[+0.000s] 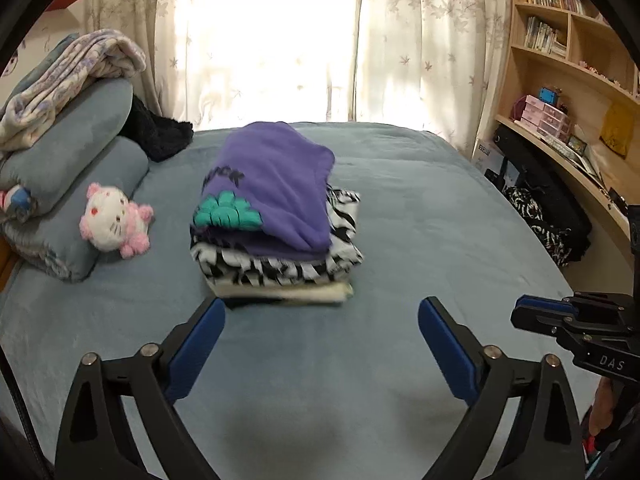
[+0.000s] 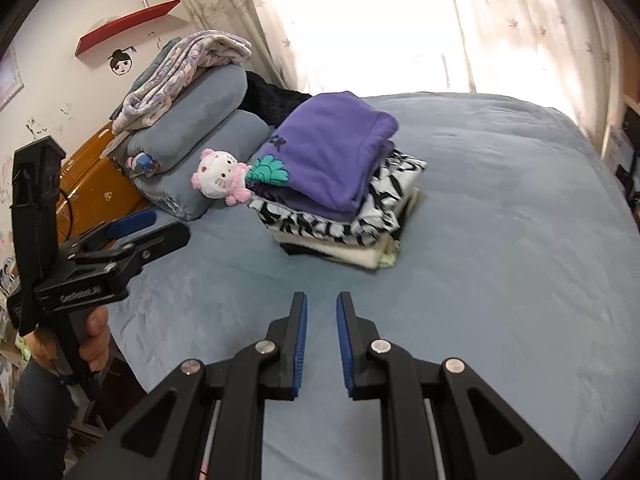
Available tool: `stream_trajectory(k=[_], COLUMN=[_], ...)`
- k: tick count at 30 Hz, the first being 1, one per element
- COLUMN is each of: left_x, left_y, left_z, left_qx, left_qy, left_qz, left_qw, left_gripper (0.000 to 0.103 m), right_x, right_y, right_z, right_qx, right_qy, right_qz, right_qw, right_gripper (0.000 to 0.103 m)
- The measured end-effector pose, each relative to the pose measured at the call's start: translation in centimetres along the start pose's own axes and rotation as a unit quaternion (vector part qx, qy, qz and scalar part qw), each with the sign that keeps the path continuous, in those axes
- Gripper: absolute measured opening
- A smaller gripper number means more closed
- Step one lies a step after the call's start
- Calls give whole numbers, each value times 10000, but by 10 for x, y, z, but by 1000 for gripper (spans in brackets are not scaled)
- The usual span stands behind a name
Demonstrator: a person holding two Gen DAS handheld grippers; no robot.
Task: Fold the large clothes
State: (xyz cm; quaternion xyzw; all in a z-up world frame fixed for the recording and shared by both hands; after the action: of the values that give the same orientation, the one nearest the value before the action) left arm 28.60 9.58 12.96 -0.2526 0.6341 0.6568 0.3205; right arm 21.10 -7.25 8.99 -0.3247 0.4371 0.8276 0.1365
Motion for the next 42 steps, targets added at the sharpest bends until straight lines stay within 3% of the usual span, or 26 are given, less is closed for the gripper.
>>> stream_trajectory(k=[7,11,15,20,21,23,25,32,42], left_x=[59,95,128,157,161,168,173,179,186], left_y=[23,20,12,12,13,14,14,22,21], left_z=[-37,-54,-71,-86,-89,-94,-100,-125,-145], left_qx=[293,315,190,-203,-280,-362,-385,-735,-720], left_qy=[139,339,467,587,604,650,658,155,-49], left_qz=[97,250,507,536,535,580,640,458,485], left_qw=[9994,9986,9974,9966,9963,9955,9950,9961,9962], left_gripper=[98,98,98,98,98,98,98,98,98], right_x=[56,91,118,147,153,163,171,177,180], right_y=[28,32,36,43,45,47,49,55,57], right_z=[-15,-30,-45,-61,-64,-67,-72,-75,-82], right_qx=[457,486,593,686,697,705,692,974,1182], right_qy=[92,-166,-426,-836,-918,-1056,-1183,-985,-848], right_qz=[-24,4,-73,-239,-281,-330,-391,-422,-425], right_qw=[9989,9987,9973,9938,9929,9914,9898,9895,9884], right_gripper=[15,15,15,16,18,40,48,48,49])
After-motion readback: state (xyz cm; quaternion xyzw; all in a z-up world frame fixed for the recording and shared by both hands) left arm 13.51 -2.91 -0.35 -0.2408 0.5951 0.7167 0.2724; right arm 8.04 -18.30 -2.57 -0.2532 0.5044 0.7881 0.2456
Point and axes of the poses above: each gripper's, at about its wrist camera, not at the fingertips, and y roughly against the way its jaws point, z to its left, x to its underside, the point moved 8 cm from there along -y, roughly the way its jaws point, and after that the axes turned 11 degrees about -x, right-handed, at the moved point
